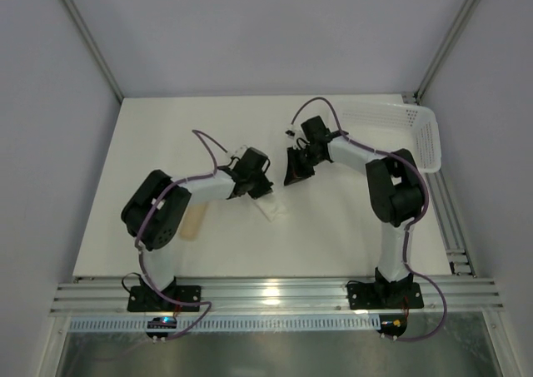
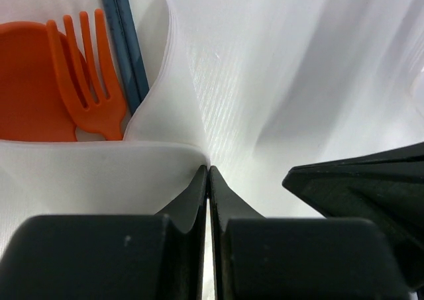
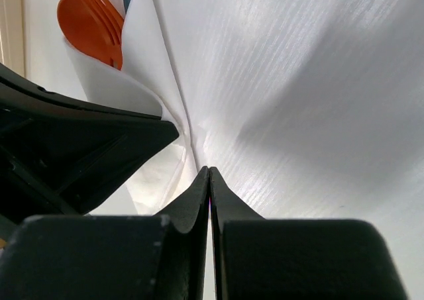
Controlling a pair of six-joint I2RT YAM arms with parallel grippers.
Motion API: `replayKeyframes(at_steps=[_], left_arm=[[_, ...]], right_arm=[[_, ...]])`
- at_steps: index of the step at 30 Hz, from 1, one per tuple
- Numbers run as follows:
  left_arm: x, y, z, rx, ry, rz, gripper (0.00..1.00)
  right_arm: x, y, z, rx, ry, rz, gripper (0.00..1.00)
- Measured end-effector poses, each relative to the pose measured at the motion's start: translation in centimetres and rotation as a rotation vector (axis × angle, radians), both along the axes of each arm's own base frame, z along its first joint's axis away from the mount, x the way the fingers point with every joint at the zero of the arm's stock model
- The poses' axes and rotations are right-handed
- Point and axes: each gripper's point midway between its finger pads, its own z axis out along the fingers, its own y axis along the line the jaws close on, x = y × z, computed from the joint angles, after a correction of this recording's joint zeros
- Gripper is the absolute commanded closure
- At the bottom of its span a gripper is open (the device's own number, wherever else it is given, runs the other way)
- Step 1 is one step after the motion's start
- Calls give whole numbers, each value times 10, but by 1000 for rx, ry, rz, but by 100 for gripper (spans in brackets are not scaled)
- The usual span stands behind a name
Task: Place the utensils on the paper napkin and roll it up
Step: Roll the napkin at the center of the board.
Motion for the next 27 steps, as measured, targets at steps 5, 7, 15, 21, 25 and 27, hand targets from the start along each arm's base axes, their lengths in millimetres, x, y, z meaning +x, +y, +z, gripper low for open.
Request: replayKeyframes(at_steps=[5,7,15,21,25,27], left_arm=[[-6,4,14,-10,-17,-6,100],[-7,5,25,-19,-33,-10,100],[-15,12,54,-42,-82,-24,100],[-36,29,36,-4,-34,-25,100],[-49,40,25,23,-3,-26,100],[-54,45,24,31,2,-25,100]], right_arm=[[-6,1,-2,16,19,7,96],[-10,2,-4,23,34,8,96],[-15,8,3,72,55,24,96],[-19,14,8,89,55,43,96],[-22,21,10,94,54,59,95],[-23,26,14,99,48,70,94]])
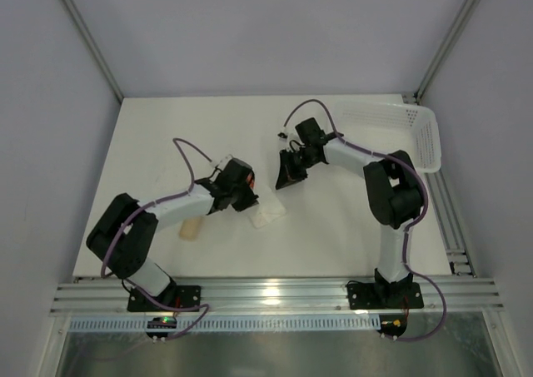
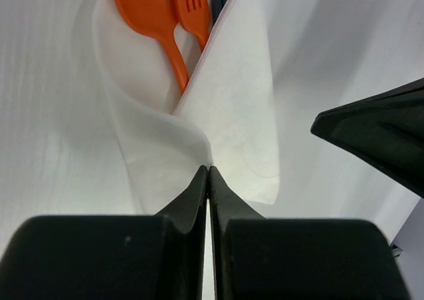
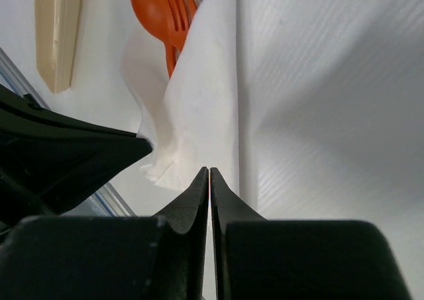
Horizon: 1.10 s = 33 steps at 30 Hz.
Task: Place the utensils on the paper napkin and roll it up
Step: Roll the napkin at the center of the board.
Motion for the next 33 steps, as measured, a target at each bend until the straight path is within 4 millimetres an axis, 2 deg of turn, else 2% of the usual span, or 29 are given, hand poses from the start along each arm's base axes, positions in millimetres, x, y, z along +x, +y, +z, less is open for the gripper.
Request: replayKeyframes(at_steps=[8,17,21,28,33], left_arm=[[-11,9,8,-8,-20,-4,100],[-17,12,7,-13,-28,-7,100],[-20,16,10,-16,-40,-1,100],[-20,21,23,-39,-85,25,100],[-27,27,15,-37,-62,45,100]], right_arm=[[2,21,17,32,-33,26,93],[-10,42,26,68,-26,69,93],[-17,54,20,82,-4,96,93],[-30,64,2,45,21,122,95],[-29,70,2,17,-11,123,96]])
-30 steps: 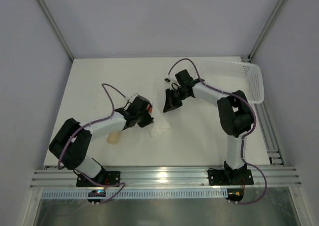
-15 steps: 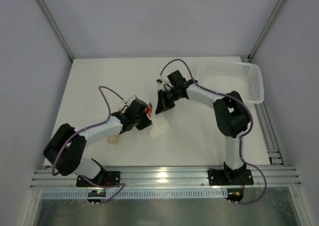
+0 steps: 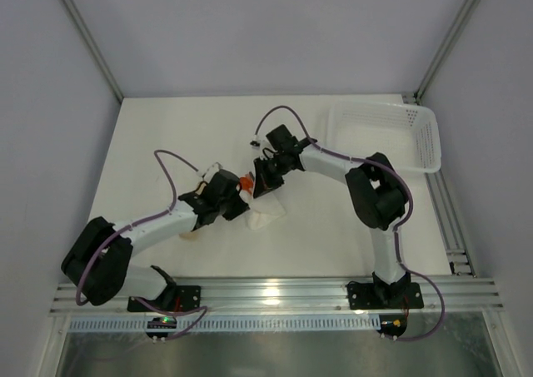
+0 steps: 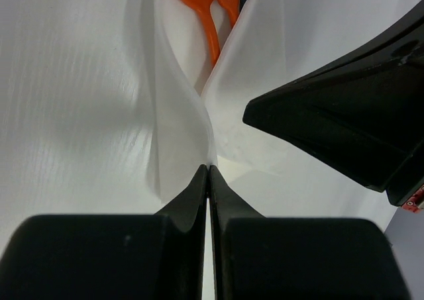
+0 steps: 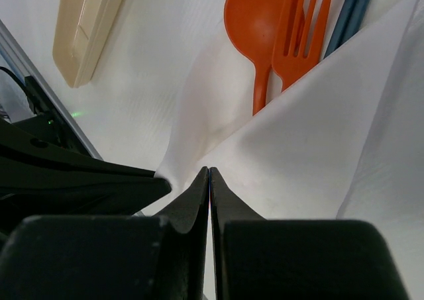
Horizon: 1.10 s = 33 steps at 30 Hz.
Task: Place the utensils on the paper napkin and roll it up
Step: Roll the napkin at the center of the board.
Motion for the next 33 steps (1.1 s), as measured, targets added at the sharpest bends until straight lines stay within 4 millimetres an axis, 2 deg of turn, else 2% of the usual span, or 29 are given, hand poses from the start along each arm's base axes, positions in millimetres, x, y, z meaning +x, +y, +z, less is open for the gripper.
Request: replayKeyframes(at_steps=[9,19,29,33], left_arm=[[0,2,-1,-1,10,22,100],[0,2,-1,-5,11,27,100],[0,1,-1,-5,11,27,100],[0,1,-1,-6,11,28,100]], right_arm=[[10,8,-1,-42,-55,-15,96],[12,19,-20,-110,-61,-7,96],[24,23,-12,-181,-133,-31,97],[26,23,-16,-203,-140,-33,96]])
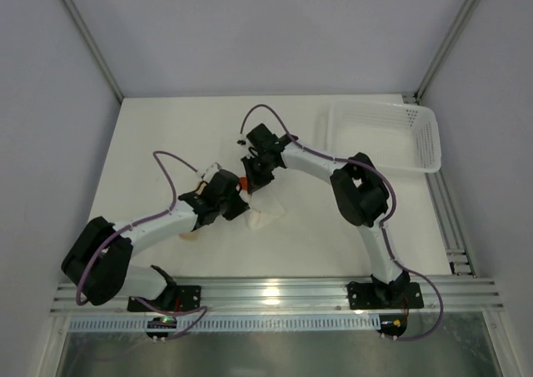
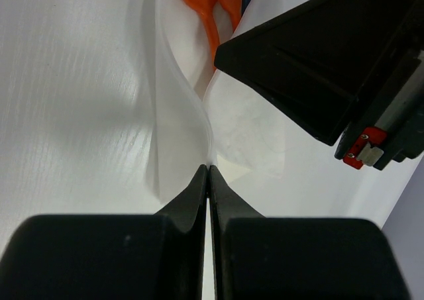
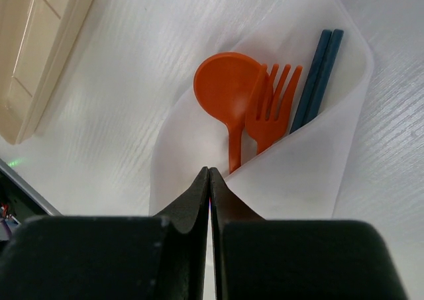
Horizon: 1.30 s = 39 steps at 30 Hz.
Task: Place the utensils on the paper napkin and roll it up
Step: Roll the napkin at the center of the board.
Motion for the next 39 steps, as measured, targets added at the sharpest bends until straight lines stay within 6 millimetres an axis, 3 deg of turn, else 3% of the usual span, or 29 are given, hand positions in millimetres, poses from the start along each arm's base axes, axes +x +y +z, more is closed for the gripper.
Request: replayKeyframes(at_steps=[9,17,39], left_arm=[[0,0,0,-1,0,1,100],[0,0,0,-7,3,9,100],[-1,1,-2,-4,8,14,100]], right_arm=[[0,1,-17,-48,20,1,96],[1,9,-16,-62,10,10,96],[15,-10,-23,-198,-43,-55,97]])
